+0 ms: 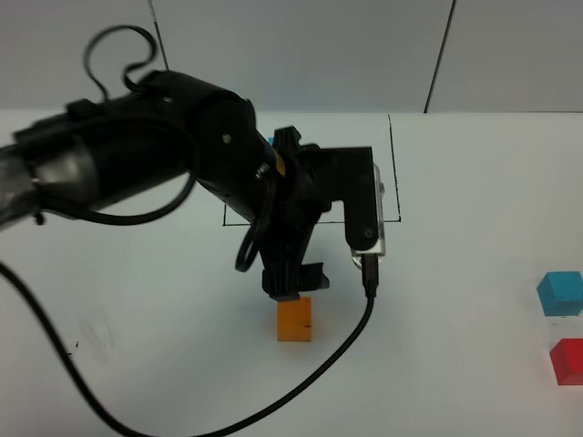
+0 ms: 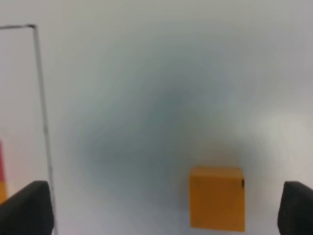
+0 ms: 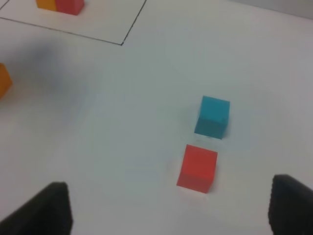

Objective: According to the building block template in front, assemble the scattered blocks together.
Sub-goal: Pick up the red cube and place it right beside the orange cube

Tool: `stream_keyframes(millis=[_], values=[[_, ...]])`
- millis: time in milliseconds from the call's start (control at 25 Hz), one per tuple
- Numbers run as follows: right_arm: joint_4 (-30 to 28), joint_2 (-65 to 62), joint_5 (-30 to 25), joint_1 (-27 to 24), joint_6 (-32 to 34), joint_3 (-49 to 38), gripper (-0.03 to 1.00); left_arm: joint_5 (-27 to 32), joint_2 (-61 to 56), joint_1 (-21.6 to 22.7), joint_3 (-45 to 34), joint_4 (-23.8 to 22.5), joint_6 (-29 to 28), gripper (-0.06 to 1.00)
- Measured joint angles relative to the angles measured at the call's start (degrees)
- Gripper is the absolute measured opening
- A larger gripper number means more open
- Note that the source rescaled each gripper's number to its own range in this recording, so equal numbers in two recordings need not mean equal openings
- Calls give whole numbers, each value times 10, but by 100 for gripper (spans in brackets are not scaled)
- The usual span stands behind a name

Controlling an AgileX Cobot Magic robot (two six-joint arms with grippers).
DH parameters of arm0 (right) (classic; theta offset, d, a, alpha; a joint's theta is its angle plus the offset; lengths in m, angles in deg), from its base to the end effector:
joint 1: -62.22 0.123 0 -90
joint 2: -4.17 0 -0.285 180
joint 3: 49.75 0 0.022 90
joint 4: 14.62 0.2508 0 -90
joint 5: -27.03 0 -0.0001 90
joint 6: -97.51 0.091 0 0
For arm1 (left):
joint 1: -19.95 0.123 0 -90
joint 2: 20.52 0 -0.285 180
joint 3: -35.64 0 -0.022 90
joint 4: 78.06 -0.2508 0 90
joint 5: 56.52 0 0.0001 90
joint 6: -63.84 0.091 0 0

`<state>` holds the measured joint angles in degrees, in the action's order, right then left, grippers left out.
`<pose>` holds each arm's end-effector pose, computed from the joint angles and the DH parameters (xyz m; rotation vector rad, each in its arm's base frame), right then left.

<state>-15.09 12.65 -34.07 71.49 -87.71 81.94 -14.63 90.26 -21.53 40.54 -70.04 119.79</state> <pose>-0.0036 -0.0012 0.2781 -0.2591 2.0413 0.0339 0.2918 -0.2693 0.2655 1.8633 1.7682 -0.0642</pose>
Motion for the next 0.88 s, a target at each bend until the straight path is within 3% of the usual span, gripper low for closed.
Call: stream_keyframes(millis=[200,440,560,880], values=[[0,0,0,0,0,0,67,72,-131,0,0,-39,-32,85],[0,0,0,0,0,0,67,245,-279,0,0,-255,-236,65],[0,0,0,0,-1,0,67,266,-354,0,0,-344,-324,61],[0,0,0,0,-1,0,67,266,-609,0,-47,-363,-436,60]])
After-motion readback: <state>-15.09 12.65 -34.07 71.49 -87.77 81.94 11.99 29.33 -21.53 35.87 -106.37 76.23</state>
